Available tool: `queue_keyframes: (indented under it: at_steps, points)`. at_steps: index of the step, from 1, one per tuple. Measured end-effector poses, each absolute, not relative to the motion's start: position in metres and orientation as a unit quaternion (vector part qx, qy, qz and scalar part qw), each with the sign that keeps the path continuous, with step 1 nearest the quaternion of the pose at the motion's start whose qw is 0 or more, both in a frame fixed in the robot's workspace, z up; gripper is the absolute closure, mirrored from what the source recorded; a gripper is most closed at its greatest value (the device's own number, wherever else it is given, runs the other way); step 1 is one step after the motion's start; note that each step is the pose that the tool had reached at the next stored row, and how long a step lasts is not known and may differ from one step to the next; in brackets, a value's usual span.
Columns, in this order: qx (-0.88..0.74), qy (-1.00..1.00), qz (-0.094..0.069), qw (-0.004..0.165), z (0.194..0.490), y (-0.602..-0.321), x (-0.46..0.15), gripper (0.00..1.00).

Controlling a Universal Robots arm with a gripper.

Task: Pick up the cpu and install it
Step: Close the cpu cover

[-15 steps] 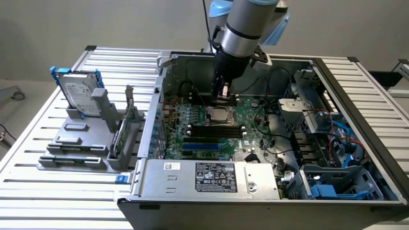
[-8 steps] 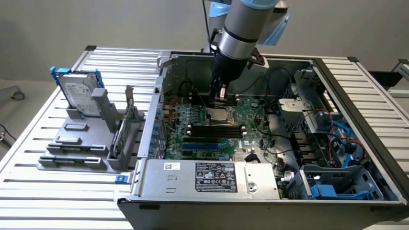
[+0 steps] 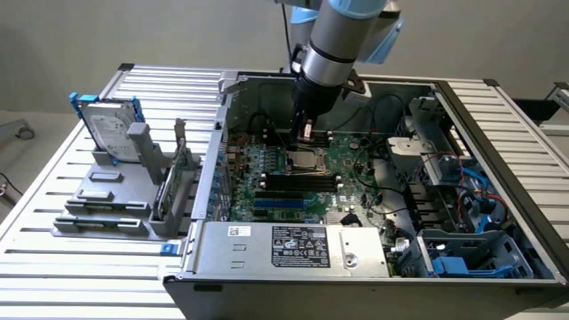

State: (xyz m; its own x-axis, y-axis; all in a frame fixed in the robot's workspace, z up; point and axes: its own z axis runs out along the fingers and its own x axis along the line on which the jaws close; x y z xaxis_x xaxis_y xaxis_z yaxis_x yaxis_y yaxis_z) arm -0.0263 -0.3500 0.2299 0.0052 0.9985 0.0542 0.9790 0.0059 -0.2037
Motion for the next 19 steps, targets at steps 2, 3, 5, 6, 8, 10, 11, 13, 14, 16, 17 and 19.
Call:
queue_keyframes:
  at_steps: [2, 3, 5, 6, 8, 10, 11, 13, 14, 16, 17, 19]
  points:
    - [-0.703, -0.703, 0.053, 0.092, 0.228, -0.349, -0.026, 0.89]
    - [-0.703, -0.703, 0.053, 0.092, 0.227, -0.348, -0.026, 0.89]
    - [-0.703, -0.703, 0.053, 0.092, 0.224, -0.347, -0.027, 0.89]
    - [-0.704, -0.703, 0.053, 0.092, 0.223, -0.347, -0.027, 0.89]
    - [-0.704, -0.702, 0.053, 0.093, 0.22, -0.346, -0.027, 0.89]
    - [-0.704, -0.702, 0.054, 0.093, 0.218, -0.345, -0.028, 0.89]
    - [-0.704, -0.702, 0.054, 0.093, 0.216, -0.345, -0.028, 0.89]
    - [-0.704, -0.702, 0.054, 0.093, 0.214, -0.345, -0.028, 0.89]
    - [-0.704, -0.702, 0.054, 0.093, 0.213, -0.344, -0.028, 0.89]
    - [-0.704, -0.702, 0.054, 0.093, 0.21, -0.344, -0.028, 0.89]
    - [-0.704, -0.702, 0.054, 0.094, 0.21, -0.344, -0.028, 0.89]
    - [-0.704, -0.702, 0.054, 0.094, 0.208, -0.344, -0.028, 0.89]
